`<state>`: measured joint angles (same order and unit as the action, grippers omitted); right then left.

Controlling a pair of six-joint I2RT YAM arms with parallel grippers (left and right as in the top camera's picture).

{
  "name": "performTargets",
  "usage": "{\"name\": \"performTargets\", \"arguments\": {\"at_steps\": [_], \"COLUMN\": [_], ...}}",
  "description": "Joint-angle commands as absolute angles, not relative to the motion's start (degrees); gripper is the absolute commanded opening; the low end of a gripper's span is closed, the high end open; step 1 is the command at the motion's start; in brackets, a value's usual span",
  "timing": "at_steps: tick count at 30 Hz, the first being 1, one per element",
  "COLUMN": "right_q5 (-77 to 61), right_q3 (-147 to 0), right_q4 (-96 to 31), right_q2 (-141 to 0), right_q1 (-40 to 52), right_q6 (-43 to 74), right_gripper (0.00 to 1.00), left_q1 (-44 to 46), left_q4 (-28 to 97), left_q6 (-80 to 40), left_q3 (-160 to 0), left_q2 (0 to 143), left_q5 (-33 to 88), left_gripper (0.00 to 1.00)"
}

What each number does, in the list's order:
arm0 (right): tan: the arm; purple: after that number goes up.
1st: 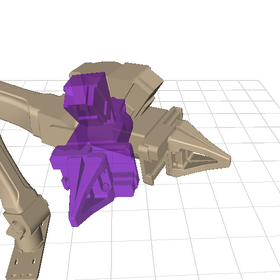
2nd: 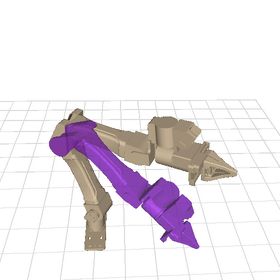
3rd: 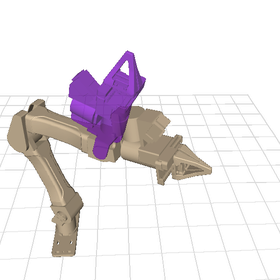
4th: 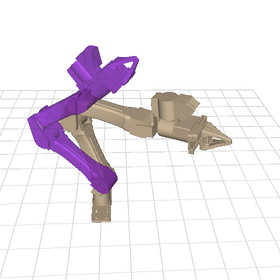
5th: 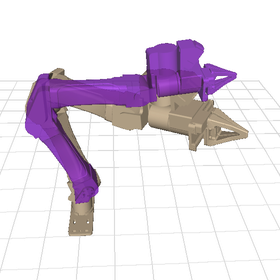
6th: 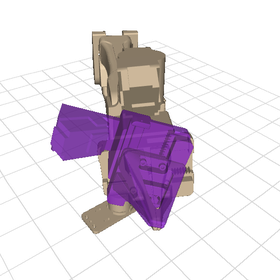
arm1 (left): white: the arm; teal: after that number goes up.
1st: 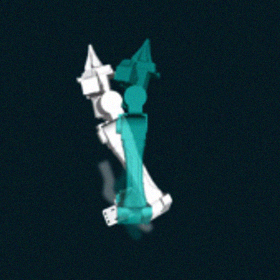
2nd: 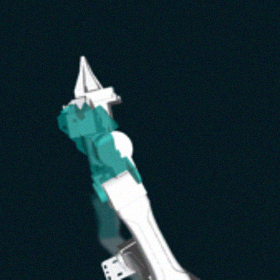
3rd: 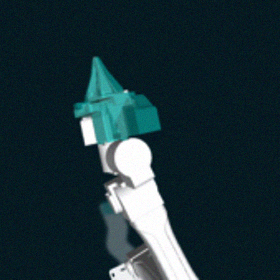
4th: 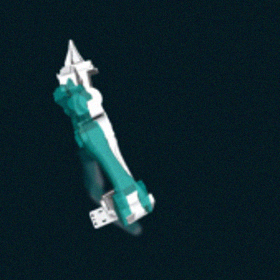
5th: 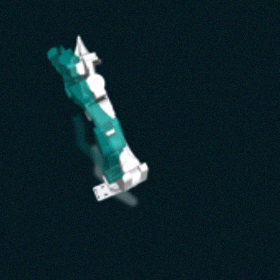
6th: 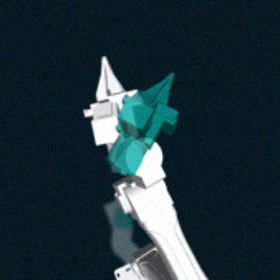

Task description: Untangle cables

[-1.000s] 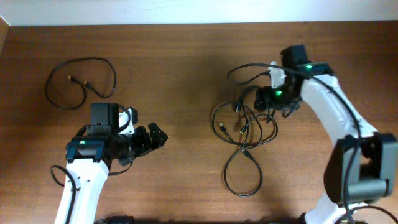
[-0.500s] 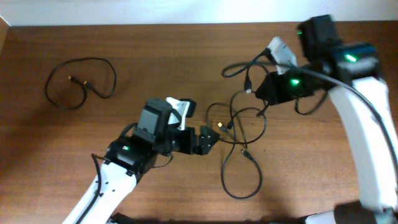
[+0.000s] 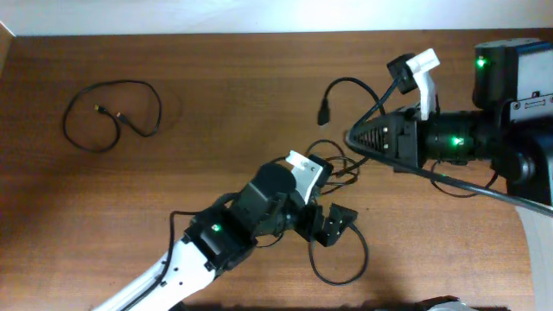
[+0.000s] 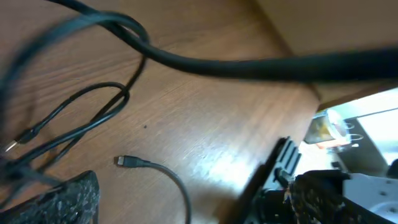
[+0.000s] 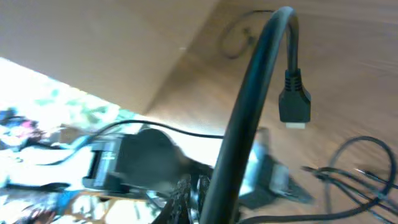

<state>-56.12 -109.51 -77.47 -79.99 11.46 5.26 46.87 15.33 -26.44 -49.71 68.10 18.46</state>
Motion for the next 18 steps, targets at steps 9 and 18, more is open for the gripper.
{"name": "performTargets", "arguments": {"at_steps": [9,18], "right_q5": [-71.4,-50.2], "right_q3": [-110.2,-110.2], "right_q4": [-76.0,-76.0], "right_q2": [-80.0,-80.0], "right_q1": [11.5,-7.7], "right_q6": [8.0,8.0], "right_gripper": [0.04,0.04], "left_q1": [48.3,44.7], "left_q4": [15.1,22.0], "left_q6": [-26.3,-27.9], "left_q3": [-50.0,-50.0], "left_q2": [82.5,94.4], "left_q5": [-0.4,-8.8], "left_gripper": [0.19,0.17]}}
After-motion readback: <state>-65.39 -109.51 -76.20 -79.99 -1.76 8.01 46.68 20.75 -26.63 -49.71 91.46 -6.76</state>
